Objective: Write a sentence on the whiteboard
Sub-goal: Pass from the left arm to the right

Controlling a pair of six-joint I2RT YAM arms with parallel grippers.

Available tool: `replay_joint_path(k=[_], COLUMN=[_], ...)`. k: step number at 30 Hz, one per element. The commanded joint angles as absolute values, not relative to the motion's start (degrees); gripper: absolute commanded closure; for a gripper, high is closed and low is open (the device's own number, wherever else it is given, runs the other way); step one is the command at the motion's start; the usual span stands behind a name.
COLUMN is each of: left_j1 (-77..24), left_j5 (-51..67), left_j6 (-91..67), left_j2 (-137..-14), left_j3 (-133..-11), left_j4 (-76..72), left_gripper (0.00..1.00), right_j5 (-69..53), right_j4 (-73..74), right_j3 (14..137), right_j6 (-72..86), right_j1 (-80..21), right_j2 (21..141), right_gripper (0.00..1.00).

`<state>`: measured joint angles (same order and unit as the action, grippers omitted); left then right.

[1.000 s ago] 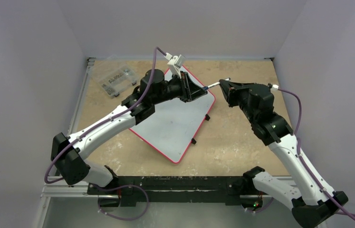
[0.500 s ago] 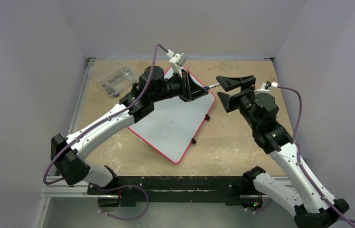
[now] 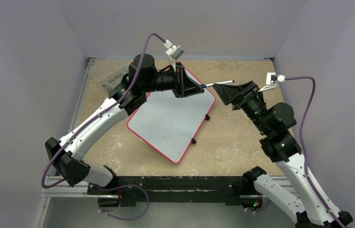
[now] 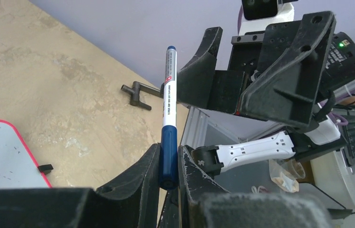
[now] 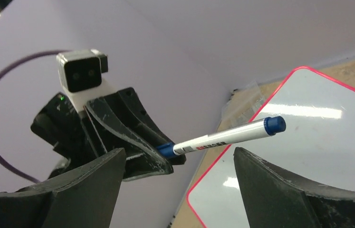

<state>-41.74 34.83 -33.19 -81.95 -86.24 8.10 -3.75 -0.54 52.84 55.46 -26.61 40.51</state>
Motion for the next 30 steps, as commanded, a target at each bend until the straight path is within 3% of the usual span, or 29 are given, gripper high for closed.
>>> replay_joint_path(k=[1,9,22,30], left_j1=[-39.57,-38.50,-37.61,-37.19], left_j5=[43.08,49.20,52.81,55.52], left_j6=[-32.39,-31.28,-28.86,-27.76], left_j2=[-80.05,-79.91,-77.98,-78.03], left_j3=[-90.49,-92.43,-92.34,-93.14], left_j4=[9.31,11.32,13.20,14.60], left_gripper=[1.00,1.00,1.00,1.00], right_j5=[-15.89,-25.55,-33.34,-34.83], right_j4=[-2.67,-10.17,-20.82,-24.08], right_j3=[56.05,54.68,52.17,51.44], right_j6=[43.49,41.11,44.35,45.99], right_j1=[-26.52,-26.45,-25.97,-25.84], right_j2=[43.49,44.63,44.67,44.83], right_gripper=[0.17,0.21,0.41,0.47])
